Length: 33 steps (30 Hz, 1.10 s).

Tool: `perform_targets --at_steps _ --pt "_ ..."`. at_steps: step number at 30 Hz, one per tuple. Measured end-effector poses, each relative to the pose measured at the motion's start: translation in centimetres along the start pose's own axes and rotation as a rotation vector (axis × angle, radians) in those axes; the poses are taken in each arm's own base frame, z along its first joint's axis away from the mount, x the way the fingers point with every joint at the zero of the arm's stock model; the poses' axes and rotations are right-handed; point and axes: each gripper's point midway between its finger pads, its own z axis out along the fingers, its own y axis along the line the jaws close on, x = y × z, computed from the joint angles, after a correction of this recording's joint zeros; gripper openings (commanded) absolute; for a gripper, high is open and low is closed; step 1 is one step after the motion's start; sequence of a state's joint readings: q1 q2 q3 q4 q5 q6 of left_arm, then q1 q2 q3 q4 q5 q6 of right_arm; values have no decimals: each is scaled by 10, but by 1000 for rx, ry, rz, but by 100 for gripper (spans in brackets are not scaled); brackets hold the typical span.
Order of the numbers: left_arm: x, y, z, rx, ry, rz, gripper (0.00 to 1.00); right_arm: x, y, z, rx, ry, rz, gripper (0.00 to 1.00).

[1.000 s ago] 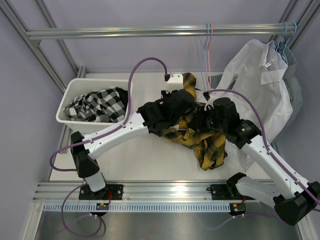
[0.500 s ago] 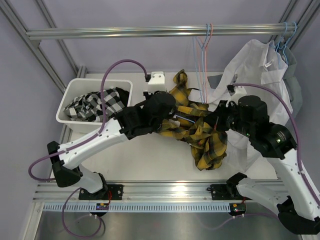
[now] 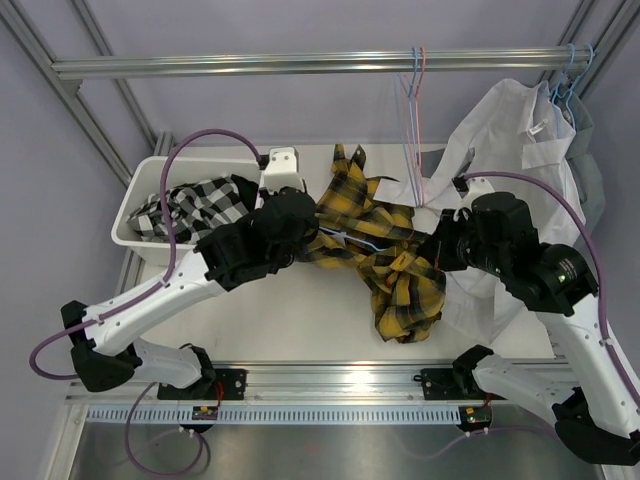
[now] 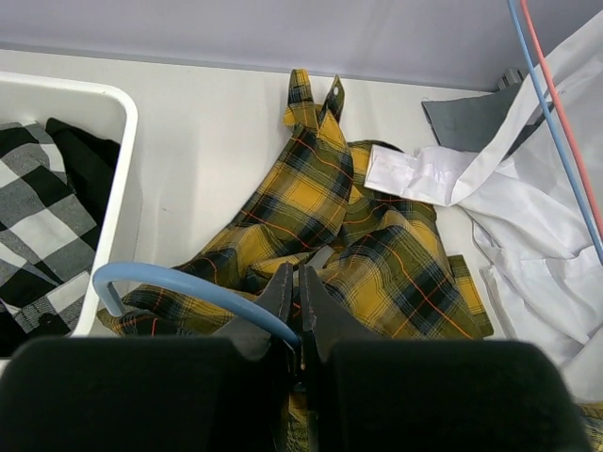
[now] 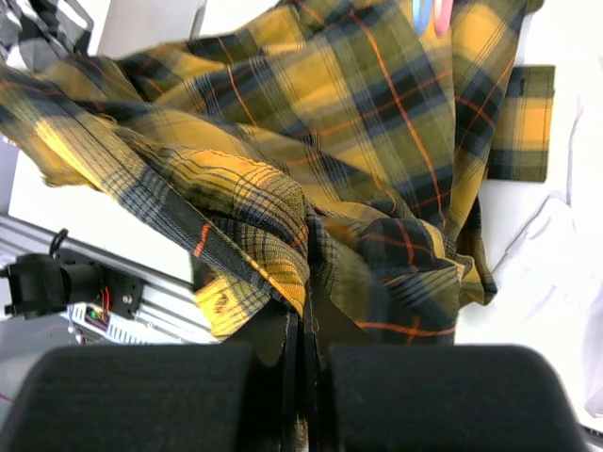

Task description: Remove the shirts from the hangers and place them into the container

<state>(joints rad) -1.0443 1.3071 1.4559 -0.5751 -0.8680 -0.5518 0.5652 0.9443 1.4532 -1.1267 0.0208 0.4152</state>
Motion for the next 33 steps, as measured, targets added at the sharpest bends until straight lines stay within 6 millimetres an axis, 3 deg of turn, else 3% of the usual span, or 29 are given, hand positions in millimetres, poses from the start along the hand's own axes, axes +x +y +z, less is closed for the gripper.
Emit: perform_targets --at_steps 4,10,17,26,33 --pt "-1 6 -1 -12 4 -12 0 10 1 4 -13 36 -1 0" --pt "7 22 10 -94 27 -1 0 18 19 -4 -119 86 0 0" --pt "14 9 32 -148 44 23 0 7 36 -27 -200 52 -1 0" --pt "-3 -2 39 -151 25 11 0 28 20 -30 -160 61 25 0" --pt "5 -2 34 -97 39 23 0 34 -4 -18 -50 46 27 0"
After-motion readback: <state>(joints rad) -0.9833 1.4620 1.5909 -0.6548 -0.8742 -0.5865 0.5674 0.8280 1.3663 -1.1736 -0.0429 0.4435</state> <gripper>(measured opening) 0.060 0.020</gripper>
